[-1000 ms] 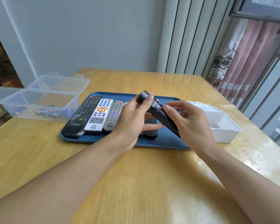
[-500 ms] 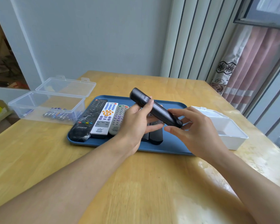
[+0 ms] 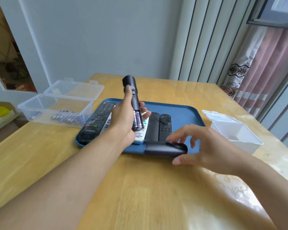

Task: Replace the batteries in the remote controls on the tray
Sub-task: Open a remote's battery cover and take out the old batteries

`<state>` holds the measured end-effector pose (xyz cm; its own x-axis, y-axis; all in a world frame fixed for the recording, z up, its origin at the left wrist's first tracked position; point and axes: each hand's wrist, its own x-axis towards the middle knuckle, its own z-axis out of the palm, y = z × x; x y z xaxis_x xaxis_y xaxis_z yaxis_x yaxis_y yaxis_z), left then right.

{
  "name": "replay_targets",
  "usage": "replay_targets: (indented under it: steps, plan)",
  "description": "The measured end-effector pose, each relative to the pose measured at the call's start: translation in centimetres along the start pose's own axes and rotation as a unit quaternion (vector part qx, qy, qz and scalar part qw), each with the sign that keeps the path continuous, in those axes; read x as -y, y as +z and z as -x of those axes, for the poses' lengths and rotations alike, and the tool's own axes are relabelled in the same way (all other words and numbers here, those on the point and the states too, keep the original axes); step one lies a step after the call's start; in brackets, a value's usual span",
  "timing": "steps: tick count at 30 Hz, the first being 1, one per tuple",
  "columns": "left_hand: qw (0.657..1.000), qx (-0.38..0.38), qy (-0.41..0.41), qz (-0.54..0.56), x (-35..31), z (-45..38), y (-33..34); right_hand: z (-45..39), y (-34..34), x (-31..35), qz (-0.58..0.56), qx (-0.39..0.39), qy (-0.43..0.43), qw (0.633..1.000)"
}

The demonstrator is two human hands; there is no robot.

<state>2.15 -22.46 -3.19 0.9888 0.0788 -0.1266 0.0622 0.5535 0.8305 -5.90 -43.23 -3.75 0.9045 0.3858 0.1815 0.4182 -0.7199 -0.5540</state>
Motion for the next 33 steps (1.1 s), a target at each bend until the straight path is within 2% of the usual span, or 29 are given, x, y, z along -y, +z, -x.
replay_targets:
  steps: [4,15,17,21,23,26,33]
  plan:
    - [0.992,0.071,-0.078,0.075,0.2,0.3,0.3,0.1,0.1,0.4,0.073,0.034,-0.017,0.997]
    - [0.989,0.126,-0.055,0.045,1.2,1.3,0.8,0.8,-0.2,1.1,0.104,0.098,0.012,0.99]
    - [0.989,0.132,-0.056,0.036,1.3,1.5,0.9,0.5,-0.1,0.9,0.081,0.059,-0.008,0.995]
    - [0.987,0.151,-0.053,0.0,1.8,2.1,1.3,-0.2,0.9,0.0,0.055,-0.151,-0.059,0.985]
    - [0.984,0.168,-0.054,-0.029,2.2,2.4,1.3,-0.5,1.5,-0.2,0.09,-0.215,-0.076,0.97]
    - [0.978,0.189,-0.064,-0.063,2.7,2.8,1.3,-0.8,2.0,-0.3,0.127,-0.226,-0.079,0.963]
    - [0.977,0.192,-0.08,-0.049,2.8,2.9,1.2,-0.9,2.3,-0.1,0.152,-0.222,-0.092,0.959]
